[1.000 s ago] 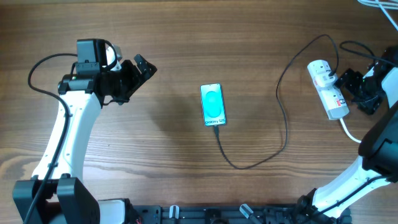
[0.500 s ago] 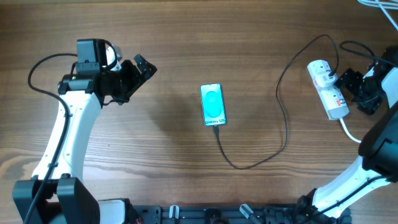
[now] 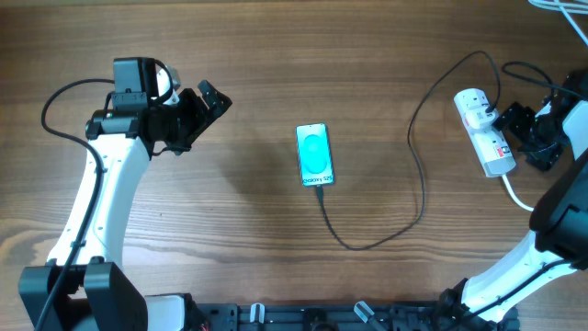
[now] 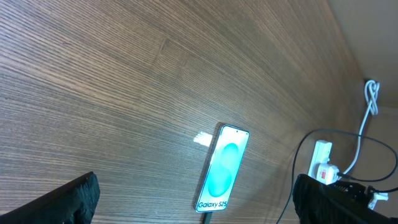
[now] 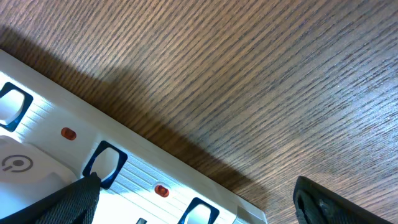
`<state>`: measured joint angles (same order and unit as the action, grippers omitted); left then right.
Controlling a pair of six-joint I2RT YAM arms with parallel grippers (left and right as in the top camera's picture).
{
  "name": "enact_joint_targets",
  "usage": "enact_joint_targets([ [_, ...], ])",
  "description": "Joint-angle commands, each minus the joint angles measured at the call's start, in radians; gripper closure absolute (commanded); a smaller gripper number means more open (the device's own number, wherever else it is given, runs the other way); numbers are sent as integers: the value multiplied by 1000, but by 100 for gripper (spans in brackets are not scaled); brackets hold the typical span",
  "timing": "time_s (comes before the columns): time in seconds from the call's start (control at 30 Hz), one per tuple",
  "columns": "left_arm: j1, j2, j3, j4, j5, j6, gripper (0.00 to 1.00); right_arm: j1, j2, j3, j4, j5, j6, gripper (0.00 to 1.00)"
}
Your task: Plug charger to phone and switch on socket
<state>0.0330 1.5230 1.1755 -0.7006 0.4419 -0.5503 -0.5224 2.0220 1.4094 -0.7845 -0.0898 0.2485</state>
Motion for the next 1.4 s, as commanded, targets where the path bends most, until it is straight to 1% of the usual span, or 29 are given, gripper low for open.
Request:
enact_joint_targets([
  [0.0,4,-3,0,0,-6,23,0,-2,19,-18,-8,2,18,0],
  [0.23,4,-3,0,0,-6,23,0,-2,90,-18,-27,2,12,0],
  [0.33,4,-3,0,0,-6,23,0,-6,93,-13,-35,3,13,0],
  [0.57,4,-2,0,0,-6,23,0,-34,91,110,-132,-10,13,0],
  [0.67,4,-2,0,0,-6,23,0,-35,91,139,-140,-25,13,0],
  [0.87,4,-3,0,0,-6,23,0,-35,91,139,-114,-78,14,0],
  [1.23,4,-3,0,0,-6,23,0,-33,93,133,-117,-77,13,0],
  [1.37,4,-3,0,0,-6,23,0,-31,97,106,-98,-76,14,0],
])
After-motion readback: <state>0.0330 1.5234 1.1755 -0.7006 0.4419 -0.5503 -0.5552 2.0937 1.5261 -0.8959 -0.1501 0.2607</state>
